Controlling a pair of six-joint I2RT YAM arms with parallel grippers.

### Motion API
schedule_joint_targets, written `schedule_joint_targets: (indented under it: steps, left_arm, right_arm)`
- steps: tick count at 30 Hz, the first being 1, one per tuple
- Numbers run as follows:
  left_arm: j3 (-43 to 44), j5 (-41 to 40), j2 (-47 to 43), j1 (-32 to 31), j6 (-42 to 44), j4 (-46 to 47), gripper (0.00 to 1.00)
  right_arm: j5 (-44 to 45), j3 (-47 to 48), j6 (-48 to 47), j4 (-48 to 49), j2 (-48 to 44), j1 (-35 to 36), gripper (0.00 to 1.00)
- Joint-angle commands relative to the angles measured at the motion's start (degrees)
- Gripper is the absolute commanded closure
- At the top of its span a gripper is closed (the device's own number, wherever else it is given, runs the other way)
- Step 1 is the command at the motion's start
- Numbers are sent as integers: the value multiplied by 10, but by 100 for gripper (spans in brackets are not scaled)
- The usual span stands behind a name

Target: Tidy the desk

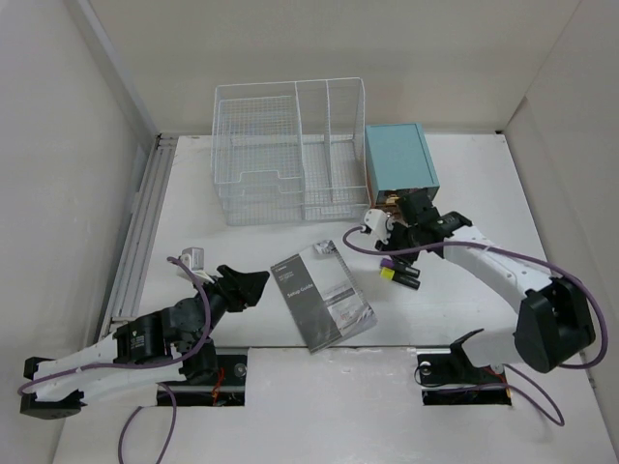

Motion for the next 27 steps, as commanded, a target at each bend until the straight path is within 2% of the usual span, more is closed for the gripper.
schedule_joint_targets:
  steps: [1,7,10,14,18,20,27]
  left_arm:
    - [-3,0,-6,-2,14,22,39]
    - [-3,5,-11,-2,14,22,39]
    - [-3,5,-11,-2,14,22,39]
    - [-3,5,-16,-2,14,22,39]
    - [-3,5,-22,-2,14,22,40]
    - [-3,5,-22,-2,14,22,40]
    - [-8,5,-22,-2,14,22,40]
  right_arm:
    - [11,-7,-22,-8,33,11,66]
    - [21,-8,-22,8,88,17,60]
    - [34,-2,-17,20,112,22,60]
    - [47,4,-17,30,135,22,53]
    - [60,9,-12,36,148,22,50]
    - [66,9,-12,36,148,22,50]
    - [7,15,-31,1,77,27,50]
